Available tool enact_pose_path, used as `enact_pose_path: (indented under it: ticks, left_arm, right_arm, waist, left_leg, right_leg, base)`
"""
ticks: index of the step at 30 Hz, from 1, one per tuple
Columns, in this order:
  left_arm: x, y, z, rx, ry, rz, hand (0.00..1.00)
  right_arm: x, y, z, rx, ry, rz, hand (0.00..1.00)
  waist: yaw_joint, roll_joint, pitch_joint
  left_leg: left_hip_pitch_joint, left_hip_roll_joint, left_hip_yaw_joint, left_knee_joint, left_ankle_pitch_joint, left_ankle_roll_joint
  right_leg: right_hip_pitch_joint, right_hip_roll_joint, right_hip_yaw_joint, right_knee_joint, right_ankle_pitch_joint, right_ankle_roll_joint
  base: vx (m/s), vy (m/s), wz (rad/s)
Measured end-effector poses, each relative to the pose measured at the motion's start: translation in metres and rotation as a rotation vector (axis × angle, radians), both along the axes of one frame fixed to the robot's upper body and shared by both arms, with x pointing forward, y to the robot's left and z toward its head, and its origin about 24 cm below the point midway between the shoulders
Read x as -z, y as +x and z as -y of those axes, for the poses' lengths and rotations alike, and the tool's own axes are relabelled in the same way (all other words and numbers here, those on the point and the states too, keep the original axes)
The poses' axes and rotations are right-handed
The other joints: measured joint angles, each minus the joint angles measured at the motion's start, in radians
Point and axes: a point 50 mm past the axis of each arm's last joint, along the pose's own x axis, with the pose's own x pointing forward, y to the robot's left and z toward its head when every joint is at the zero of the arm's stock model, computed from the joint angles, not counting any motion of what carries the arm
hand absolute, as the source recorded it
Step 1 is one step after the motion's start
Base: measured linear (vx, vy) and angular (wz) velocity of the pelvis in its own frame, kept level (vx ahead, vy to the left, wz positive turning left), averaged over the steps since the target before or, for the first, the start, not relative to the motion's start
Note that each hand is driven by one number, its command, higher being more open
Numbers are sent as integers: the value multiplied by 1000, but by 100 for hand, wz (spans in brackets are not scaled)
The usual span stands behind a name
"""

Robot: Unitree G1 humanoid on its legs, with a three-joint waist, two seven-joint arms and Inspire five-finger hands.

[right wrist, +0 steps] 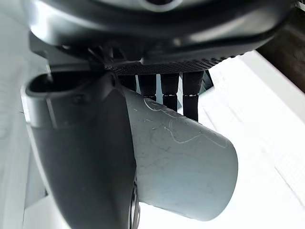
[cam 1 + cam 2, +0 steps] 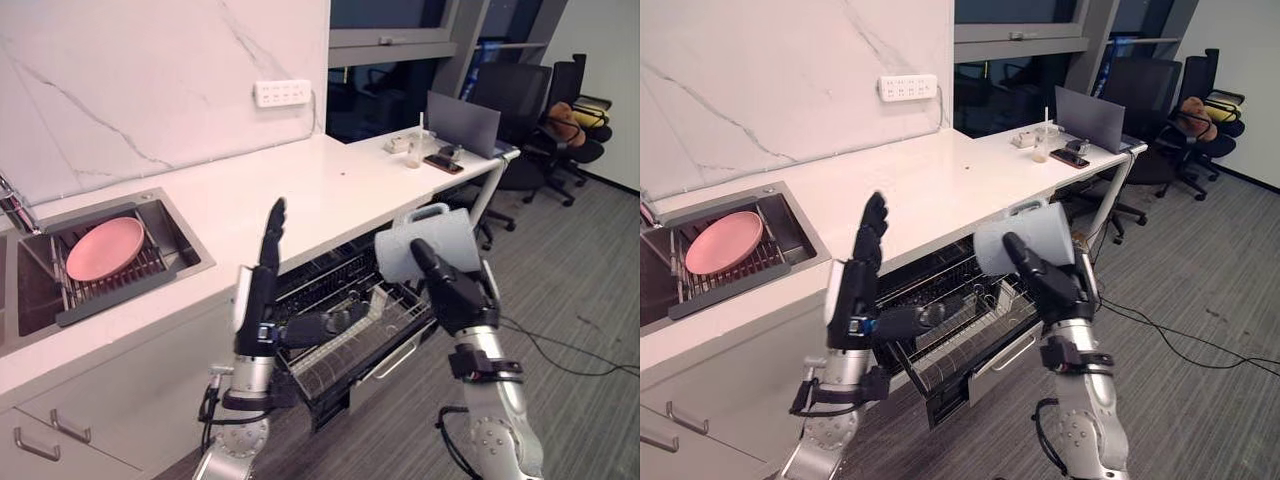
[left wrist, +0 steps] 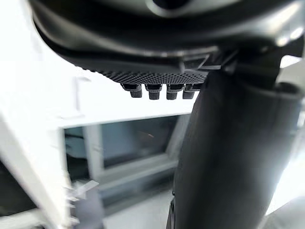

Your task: Walk over to the sink, pick up the cup, carry it to the dishwasher, place the cup inside the dishwasher, then close the dishwasher door

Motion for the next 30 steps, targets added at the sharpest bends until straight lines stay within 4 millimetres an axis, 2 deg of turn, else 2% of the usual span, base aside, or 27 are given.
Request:
enact_pose_path:
  ticks: [4,7,10,13,17,20,22,24,26,28,30]
  left_arm:
    - [39,-12,-21,-60,16,-234,100]
    - [64,-26,-24,-19,45,-395,100]
    - [80,-34,-24,25,42,-502,100]
    - [102,-43,-26,59,39,-638,100]
    - [148,-71,-39,41,15,-940,100]
    - [175,-97,-49,-9,2,-1148,100]
    - [181,-107,-55,-39,-22,-1209,100]
    - [180,-106,-61,-73,-21,-1207,100]
    - [179,-105,-65,-86,-15,-1204,100]
    - [177,-99,-66,-91,-27,-1197,100]
    - [176,-94,-66,-91,-31,-1189,100]
  right_arm:
    - [11,-8,23,95,-88,-71,0]
    - [22,-8,33,104,-186,-160,0]
    - [34,-7,36,85,-279,-254,0]
    - [55,-4,40,51,-380,-389,0]
    - [87,4,41,-30,-505,-575,0]
    - [97,13,43,-80,-609,-655,0]
    - [98,21,45,-95,-659,-677,0]
    - [99,33,51,-104,-735,-715,0]
    - [92,46,52,-93,-763,-704,0]
    - [81,66,55,-70,-817,-701,0]
    - [76,76,60,-51,-837,-715,0]
  waist:
    - [0,-7,13]
    - [3,-6,14]
    - [7,-6,14]
    - [15,-5,15]
    - [28,-3,21]
    - [31,-5,48]
    - [44,-4,69]
    - [65,-3,80]
    - [73,-4,97]
    - [95,-5,123]
    - [115,-6,142]
  left_leg:
    - [-5,-1,-10,-5,2,0]
    - [-8,-2,-22,-7,3,1]
    - [-14,-4,-38,-6,6,2]
    - [-14,-12,-60,-23,19,6]
    - [-6,-30,-81,-73,55,10]
    - [-8,-41,-113,-104,83,13]
    - [-14,-46,-124,-118,98,15]
    - [-43,-50,-151,-127,115,15]
    - [-65,-52,-168,-127,125,18]
    - [-91,-53,-185,-127,135,18]
    - [-103,-53,-200,-126,141,18]
  right_leg:
    - [0,-2,-13,0,-5,1]
    - [0,-7,-27,0,-7,3]
    - [1,-10,-45,4,-7,3]
    - [5,-16,-71,-1,-6,3]
    - [5,-26,-101,-2,-7,4]
    - [6,-35,-133,-2,-9,7]
    - [-1,-40,-145,-2,-9,7]
    - [-19,-48,-169,-2,-9,7]
    - [-31,-52,-187,-2,-8,6]
    - [-48,-54,-204,-1,-6,4]
    - [-51,-54,-214,3,-4,4]
  base:
    - [-15,-10,7]
    - [13,-4,12]
    - [8,-2,18]
    - [-28,-5,22]
    - [-54,-7,17]
    - [-62,-6,28]
    - [-74,-1,27]
    - [-45,0,34]
    - [-29,-2,29]
    - [-15,-2,26]
    - [29,-4,24]
